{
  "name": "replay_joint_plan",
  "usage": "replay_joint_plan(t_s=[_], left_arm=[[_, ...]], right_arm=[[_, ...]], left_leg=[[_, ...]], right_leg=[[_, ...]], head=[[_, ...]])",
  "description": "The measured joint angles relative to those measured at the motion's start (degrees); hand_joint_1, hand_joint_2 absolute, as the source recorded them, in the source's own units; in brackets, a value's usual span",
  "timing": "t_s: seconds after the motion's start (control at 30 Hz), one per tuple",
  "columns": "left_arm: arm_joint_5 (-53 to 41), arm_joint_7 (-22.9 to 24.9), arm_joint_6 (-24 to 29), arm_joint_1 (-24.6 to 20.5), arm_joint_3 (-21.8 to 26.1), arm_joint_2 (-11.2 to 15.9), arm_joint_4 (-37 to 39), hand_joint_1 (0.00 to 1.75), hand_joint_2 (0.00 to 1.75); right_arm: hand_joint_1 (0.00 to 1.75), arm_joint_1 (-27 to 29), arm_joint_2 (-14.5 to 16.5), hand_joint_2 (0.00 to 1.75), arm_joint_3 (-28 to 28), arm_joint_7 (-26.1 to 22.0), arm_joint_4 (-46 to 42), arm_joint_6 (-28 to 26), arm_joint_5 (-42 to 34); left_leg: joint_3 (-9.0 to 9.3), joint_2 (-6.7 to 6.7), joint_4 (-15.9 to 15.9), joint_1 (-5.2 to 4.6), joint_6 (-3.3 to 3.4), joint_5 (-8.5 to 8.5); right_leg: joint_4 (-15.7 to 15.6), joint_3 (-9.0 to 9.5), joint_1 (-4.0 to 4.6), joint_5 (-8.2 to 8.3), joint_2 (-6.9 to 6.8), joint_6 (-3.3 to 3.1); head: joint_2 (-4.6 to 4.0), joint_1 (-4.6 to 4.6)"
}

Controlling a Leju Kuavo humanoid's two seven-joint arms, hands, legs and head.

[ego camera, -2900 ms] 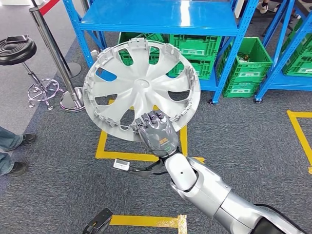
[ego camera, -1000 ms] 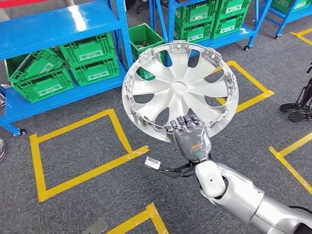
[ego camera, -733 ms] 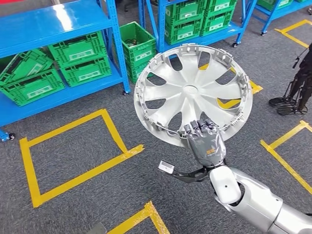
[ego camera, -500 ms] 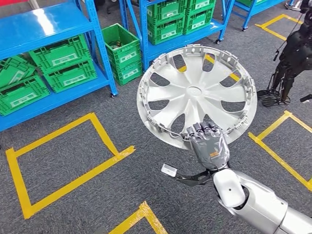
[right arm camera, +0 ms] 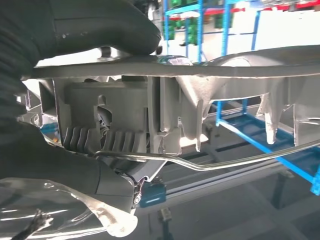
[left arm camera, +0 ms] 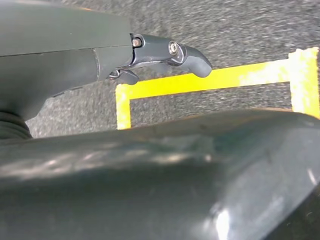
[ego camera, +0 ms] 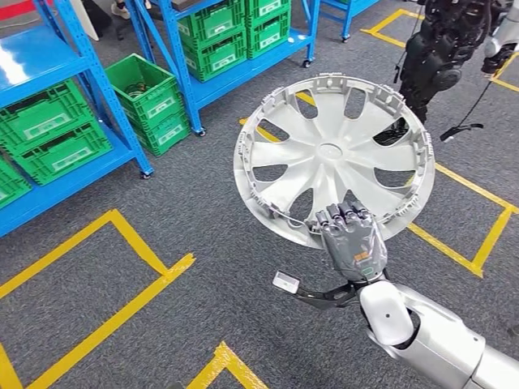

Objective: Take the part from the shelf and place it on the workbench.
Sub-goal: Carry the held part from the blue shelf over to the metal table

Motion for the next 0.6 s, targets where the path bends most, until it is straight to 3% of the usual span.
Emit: replay_joint_plan(t_s=[0.07, 0.13, 0.2, 0.27, 0.33, 0.37, 0.4, 0.43, 0.5, 0.57, 0.6], left_arm=[[0.0, 0.4, 0.0, 0.0, 0.0, -0.1, 0.0, 0.00, 0.00], [0.0, 0.8, 0.0, -0.1, 0.0, -0.3, 0.0, 0.00, 0.00], [0.0, 0.9, 0.1, -0.2, 0.0, -0.4, 0.0, 0.00, 0.00], [0.0, 0.9, 0.1, -0.3, 0.0, -0.4, 0.0, 0.00, 0.00], [0.0, 0.9, 0.0, -0.3, 0.0, -0.5, 0.0, 0.00, 0.00], [-0.1, 0.9, 0.0, -0.3, 0.0, -0.5, 0.0, 0.00, 0.00], [-0.1, 0.9, 0.0, -0.3, 0.0, -0.5, 0.0, 0.00, 0.00], [-0.2, 0.9, 0.0, -0.3, 0.0, -0.5, 0.0, 0.00, 0.00], [-0.3, 1.0, 0.0, -0.5, 0.0, -0.5, 0.0, 0.00, 0.00], [-0.5, 1.0, 0.0, -0.6, 0.0, -0.4, 0.0, 0.00, 0.00], [-0.5, 1.0, 0.0, -0.6, 0.0, -0.4, 0.0, 0.00, 0.00]], right_arm=[[1.75, -0.1, 0.1, 1.75, 0.0, 0.0, 0.0, 0.0, 0.0], [1.75, 0.0, 0.2, 1.75, 0.0, 0.0, 0.0, 0.0, 0.0], [1.75, 0.1, 0.2, 1.75, 0.0, 0.0, 0.1, -0.1, 0.0], [1.75, -0.1, 0.3, 1.75, 0.1, 0.0, 0.1, -0.2, 0.0], [1.75, -0.1, 0.5, 1.75, 0.2, 0.0, 0.2, -0.3, 0.0], [1.75, -0.1, 0.5, 1.75, 0.3, 0.0, 0.3, -0.4, 0.1], [1.75, -0.1, 0.5, 1.75, 0.4, 0.0, 0.5, -0.4, 0.0], [1.75, -0.1, 0.5, 1.75, 0.4, 0.0, 0.6, -0.4, 0.0], [1.75, -0.3, 0.6, 1.75, 0.4, 0.0, 0.9, -0.5, 0.0], [1.75, -0.4, 0.8, 1.75, 0.4, 0.0, 1.0, -0.6, 0.0], [1.75, -0.5, 0.9, 1.75, 0.4, 0.0, 1.1, -0.6, 0.0]], left_leg=[[1.60, -1.58, -3.8, -0.03, 0.20, 0.53], [1.91, -0.73, -4.7, -0.06, 0.19, 0.35], [2.11, 0.52, -5.3, 0.14, 0.56, 0.75], [2.21, 1.83, -5.6, 0.20, 0.86, 0.96], [2.17, 3.22, -5.5, 0.12, 0.95, 0.93], [2.19, 3.91, -5.5, 0.12, 0.95, 0.89], [2.20, 4.53, -5.5, 0.12, 0.91, 0.84], [2.24, 5.09, -5.5, 0.13, 0.82, 0.76], [2.34, 6.13, -5.3, 0.00, 0.42, 0.50], [2.42, 7.03, -5.1, -0.34, -0.08, 0.27], [2.47, 7.47, -5.2, -0.50, -0.30, 0.26]], right_leg=[[0.1, -0.55, -0.19, 0.30, 1.18, 0.54], [-0.1, -1.11, -0.38, 0.67, 2.04, 1.30], [0.9, -2.03, -0.18, -0.13, -0.19, 1.89], [6.0, -4.58, -0.04, -2.99, -3.75, 2.31], [13.6, -7.96, -0.20, -5.97, -4.93, 2.65], [15.8, -8.92, -0.27, -6.33, -5.06, 2.78], [15.6, -8.78, -0.33, -5.58, -5.19, 2.87], [13.1, -7.47, -0.37, -3.94, -5.44, 2.89], [4.9, -3.14, -0.13, -0.87, -7.45, 2.68], [0.2, -0.54, 0.29, -0.04, -8.98, 1.98], [0.0, -0.35, 0.50, -0.25, -8.96, 1.57]], head=[[0.00, -0.03], [0.00, -0.11], [0.00, 0.11], [0.00, 0.43], [0.00, 0.53], [0.00, 0.54], [0.00, 0.55], [0.00, 0.55], [0.00, 0.56], [0.00, 0.53], [0.00, 0.51]])
